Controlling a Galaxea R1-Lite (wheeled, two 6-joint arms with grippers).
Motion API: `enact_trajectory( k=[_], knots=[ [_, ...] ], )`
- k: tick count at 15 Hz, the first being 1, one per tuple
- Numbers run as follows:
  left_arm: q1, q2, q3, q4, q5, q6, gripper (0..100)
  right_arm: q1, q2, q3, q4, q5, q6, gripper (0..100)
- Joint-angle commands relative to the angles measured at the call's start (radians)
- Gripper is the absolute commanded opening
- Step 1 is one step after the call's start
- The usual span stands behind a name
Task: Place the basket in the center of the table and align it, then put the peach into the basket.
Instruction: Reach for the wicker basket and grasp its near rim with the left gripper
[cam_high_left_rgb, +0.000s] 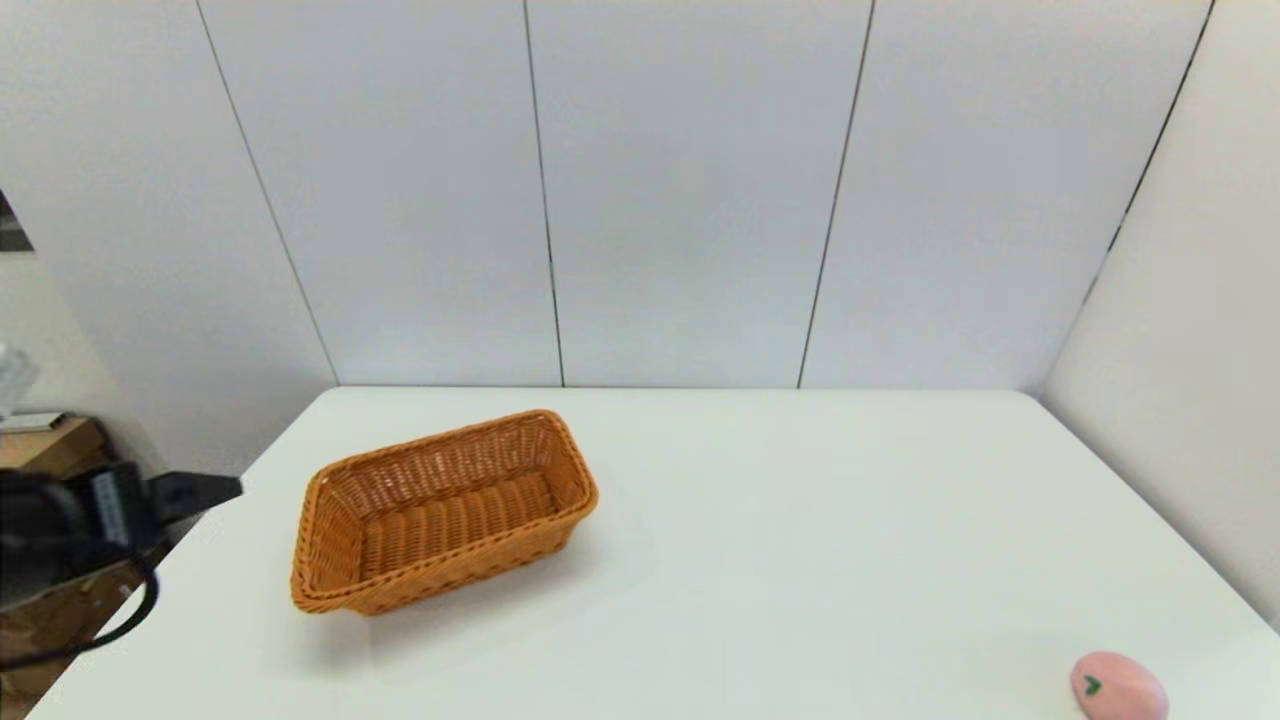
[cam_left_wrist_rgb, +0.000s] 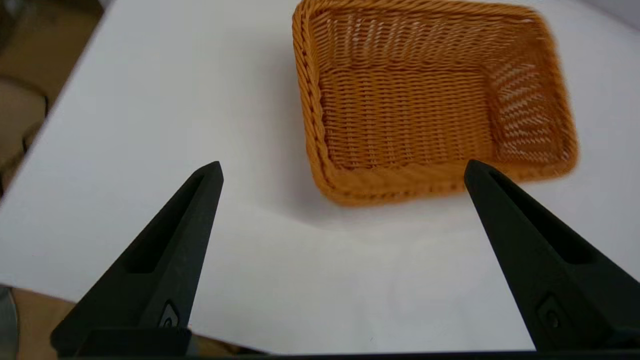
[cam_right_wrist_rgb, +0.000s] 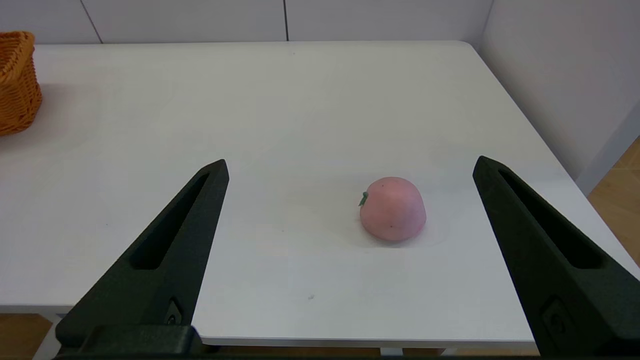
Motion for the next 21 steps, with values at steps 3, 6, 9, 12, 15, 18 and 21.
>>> enact_trajectory(
  k=[3, 6, 9, 12, 15, 18, 21],
  knots=[
    [0.029, 0.656, -0.286, 0.005, -0.043, -0.109, 100, -0.001, 0.0, 0.0, 0.001, 0.0, 0.0, 100],
    [0.069, 0.76, -0.312, 0.002, -0.072, -0.113, 100, 0.001, 0.0, 0.0, 0.001, 0.0, 0.0, 100],
    [0.096, 0.82, -0.311, 0.005, -0.134, -0.115, 100, -0.001, 0.0, 0.0, 0.001, 0.0, 0.0, 100],
    [0.109, 0.846, -0.309, 0.011, -0.155, -0.113, 0, 0.001, 0.0, 0.0, 0.001, 0.0, 0.0, 100],
    [0.124, 0.837, -0.309, 0.009, -0.173, -0.112, 0, -0.001, 0.0, 0.0, 0.001, 0.0, 0.0, 100],
    [0.124, 0.833, -0.309, 0.009, -0.186, -0.113, 0, -0.001, 0.0, 0.0, 0.001, 0.0, 0.0, 100],
    [0.124, 0.808, -0.309, 0.011, -0.267, -0.115, 0, -0.001, 0.0, 0.0, 0.003, 0.0, -0.002, 100]
  ],
)
